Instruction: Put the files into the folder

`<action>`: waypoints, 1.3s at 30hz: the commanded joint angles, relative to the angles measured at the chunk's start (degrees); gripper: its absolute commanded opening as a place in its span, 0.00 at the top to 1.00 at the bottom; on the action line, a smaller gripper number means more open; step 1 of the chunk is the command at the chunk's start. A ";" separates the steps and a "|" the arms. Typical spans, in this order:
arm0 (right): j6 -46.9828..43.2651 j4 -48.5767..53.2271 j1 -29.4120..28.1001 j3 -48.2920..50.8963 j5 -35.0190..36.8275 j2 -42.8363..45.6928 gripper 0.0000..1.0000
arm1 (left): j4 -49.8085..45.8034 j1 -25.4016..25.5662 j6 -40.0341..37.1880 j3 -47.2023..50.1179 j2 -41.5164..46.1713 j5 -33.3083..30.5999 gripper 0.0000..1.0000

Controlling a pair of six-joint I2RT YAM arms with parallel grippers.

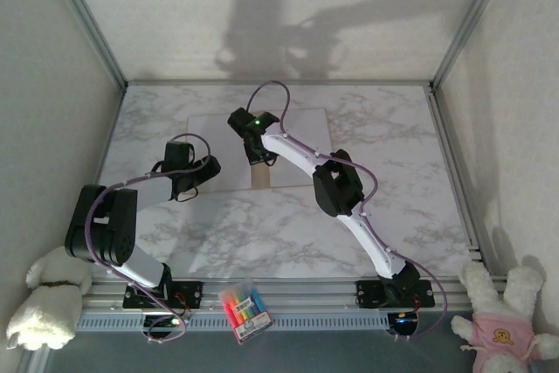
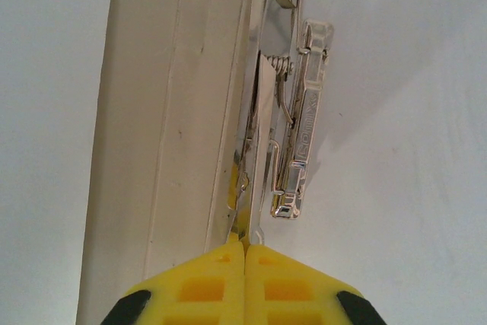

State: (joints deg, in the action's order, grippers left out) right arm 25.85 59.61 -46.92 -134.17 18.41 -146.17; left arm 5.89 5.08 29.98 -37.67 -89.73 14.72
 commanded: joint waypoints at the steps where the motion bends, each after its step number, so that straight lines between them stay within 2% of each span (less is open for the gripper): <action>1: -0.57 3.21 0.88 3.29 0.69 -5.87 1.00 | -4.25 -0.38 -0.01 1.46 -3.05 0.58 0.17; 39: 2.65 2.42 3.23 4.84 -10.86 -6.09 1.00 | -5.31 -0.41 -0.17 0.70 -2.96 0.57 0.17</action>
State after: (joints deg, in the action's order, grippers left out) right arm 26.83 58.06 -45.04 -132.75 11.11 -145.71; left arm 5.80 5.08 29.98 -37.85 -89.84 14.74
